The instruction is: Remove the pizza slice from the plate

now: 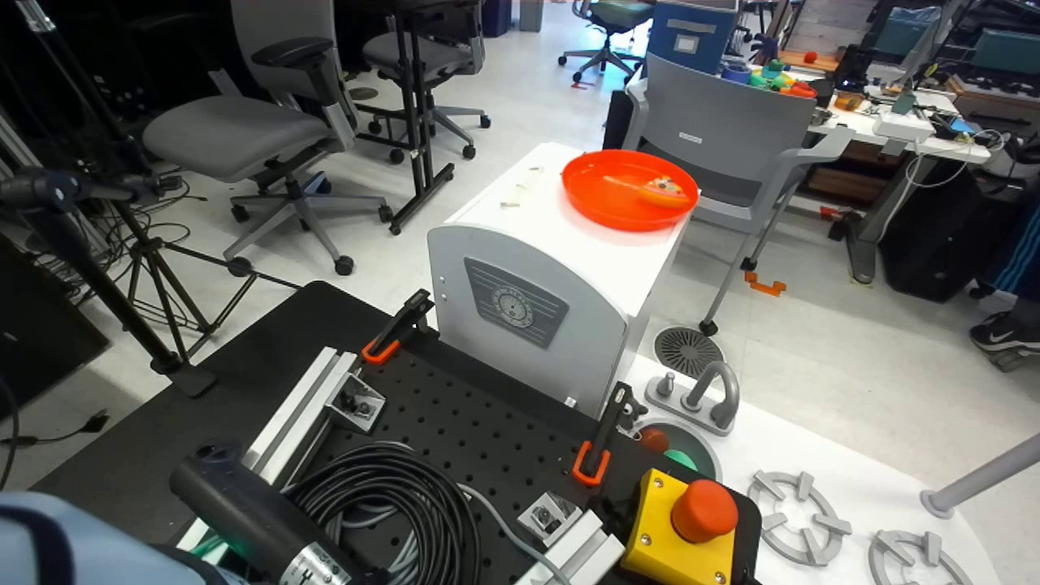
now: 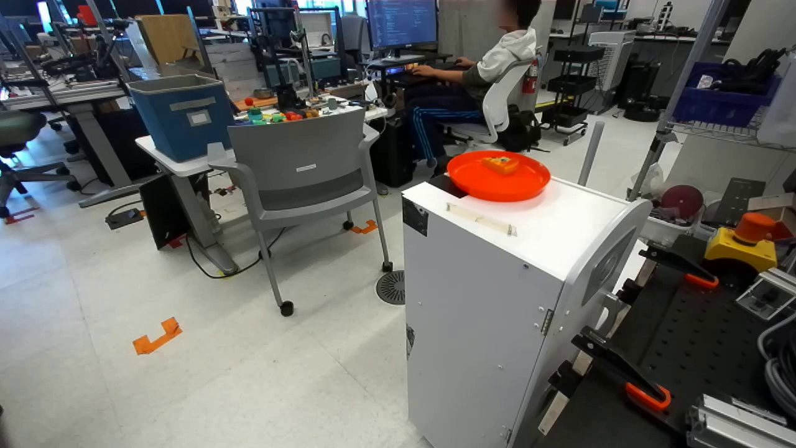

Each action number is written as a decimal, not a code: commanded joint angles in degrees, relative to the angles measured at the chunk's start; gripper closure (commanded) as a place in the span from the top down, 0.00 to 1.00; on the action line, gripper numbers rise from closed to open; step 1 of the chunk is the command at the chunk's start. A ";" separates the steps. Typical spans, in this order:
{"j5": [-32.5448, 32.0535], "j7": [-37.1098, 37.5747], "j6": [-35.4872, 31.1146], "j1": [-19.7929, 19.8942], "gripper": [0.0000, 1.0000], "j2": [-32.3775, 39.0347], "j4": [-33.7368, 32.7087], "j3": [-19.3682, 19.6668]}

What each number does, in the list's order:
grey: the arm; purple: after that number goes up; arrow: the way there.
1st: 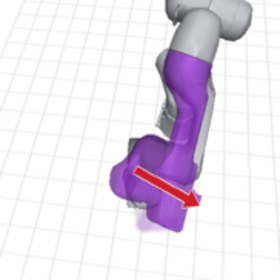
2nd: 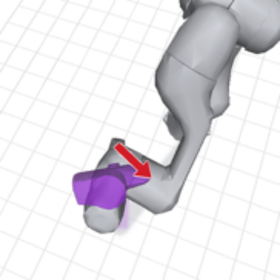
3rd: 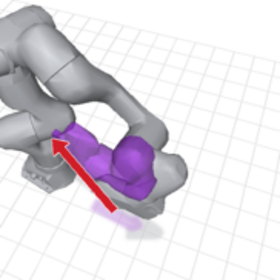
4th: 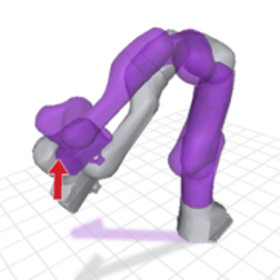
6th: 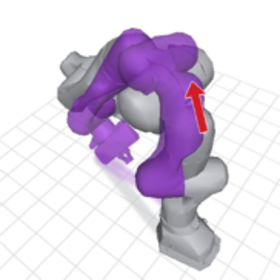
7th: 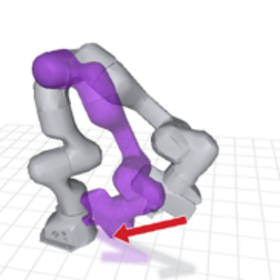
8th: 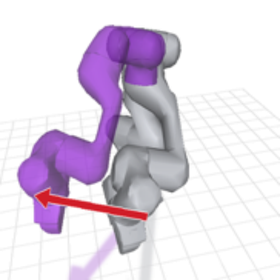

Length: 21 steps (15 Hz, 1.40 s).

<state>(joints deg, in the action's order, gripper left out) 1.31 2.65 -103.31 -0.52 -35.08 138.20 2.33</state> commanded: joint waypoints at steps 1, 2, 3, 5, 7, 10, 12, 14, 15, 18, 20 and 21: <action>0.20 -4.27 4.48 2.03 1.00 3.16 -4.86 2.97; 0.04 -5.01 5.09 2.55 1.00 3.70 -5.73 3.65; -0.19 -5.76 5.73 3.06 1.00 4.36 -6.72 4.23; 0.01 -7.21 6.98 3.85 1.00 6.64 -9.45 5.54; -0.55 -8.80 7.91 4.18 1.00 8.20 -10.96 5.82; -4.02 -9.53 6.70 4.30 1.00 9.67 -11.49 4.46; -5.31 -8.97 3.95 4.17 1.00 10.34 -11.58 3.96; -6.43 -8.48 0.85 4.15 1.00 10.90 -11.56 3.49; -6.95 -8.67 -1.24 4.08 1.00 11.09 -11.38 3.33; -6.80 -11.42 -7.02 3.40 1.00 11.95 -11.49 3.80; -6.50 -12.01 -9.66 3.45 1.00 12.78 -11.80 4.05; -5.98 -12.50 -10.42 3.46 1.00 13.47 -12.36 4.40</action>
<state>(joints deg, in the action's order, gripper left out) -5.28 -7.22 -110.91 3.01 -23.63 127.67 5.97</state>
